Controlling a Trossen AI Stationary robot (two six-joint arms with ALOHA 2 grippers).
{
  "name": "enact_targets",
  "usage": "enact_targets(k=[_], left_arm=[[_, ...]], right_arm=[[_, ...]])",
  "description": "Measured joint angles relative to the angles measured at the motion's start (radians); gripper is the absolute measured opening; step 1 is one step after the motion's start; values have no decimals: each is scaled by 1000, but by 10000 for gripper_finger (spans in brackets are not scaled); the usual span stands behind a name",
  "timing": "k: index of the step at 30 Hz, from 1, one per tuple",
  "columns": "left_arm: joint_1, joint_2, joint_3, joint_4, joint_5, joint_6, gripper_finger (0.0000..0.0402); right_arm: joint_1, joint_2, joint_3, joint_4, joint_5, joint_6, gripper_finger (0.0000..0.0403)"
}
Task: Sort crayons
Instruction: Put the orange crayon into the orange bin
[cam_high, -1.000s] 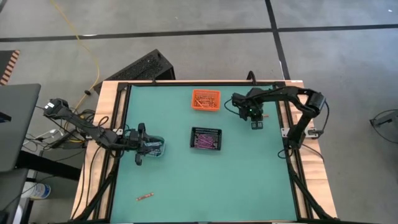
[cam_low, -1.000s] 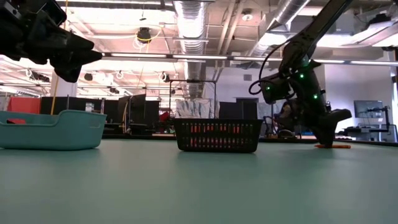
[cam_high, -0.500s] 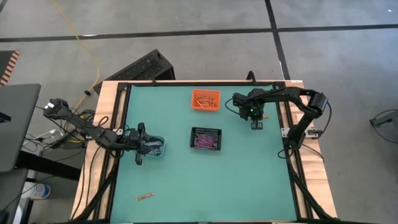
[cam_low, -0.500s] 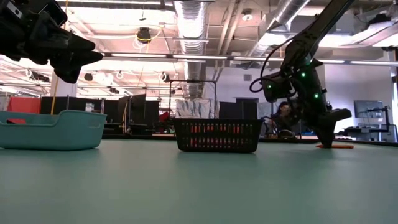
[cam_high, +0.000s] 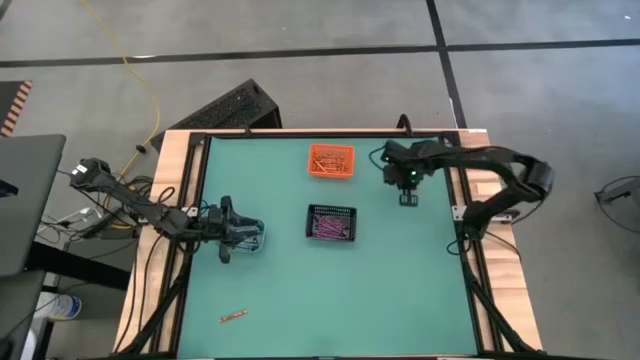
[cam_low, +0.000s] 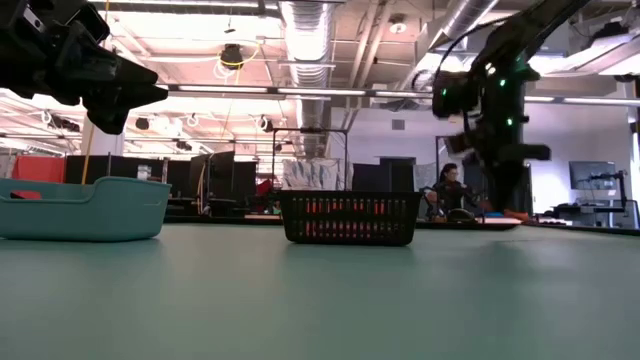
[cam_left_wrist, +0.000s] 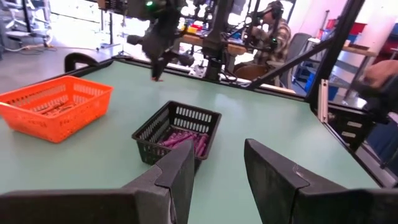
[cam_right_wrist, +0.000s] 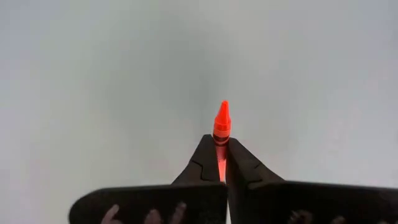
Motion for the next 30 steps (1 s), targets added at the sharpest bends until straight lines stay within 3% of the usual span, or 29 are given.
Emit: enact_targets(k=[10,15,19,22,25,30], left_arm=[[0,0,0,9,-23,-13,129],[0,0,0,13,-23,-3,129],[3,0,0,35,-23,23,129],[3,0,0,39,-23,43,129],[3,0,0,44,-25,68,129],[3,0,0,45,-23,99,129]], right_arm=[[67,-171,0,204,-145,45,3],[117,-160,0,288,-146,41,3],[138,-102,32,460,-147,37,3],[147,-33,130,548,-165,66,3],[146,66,287,522,-165,109,3],[128,280,592,281,-164,167,3]])
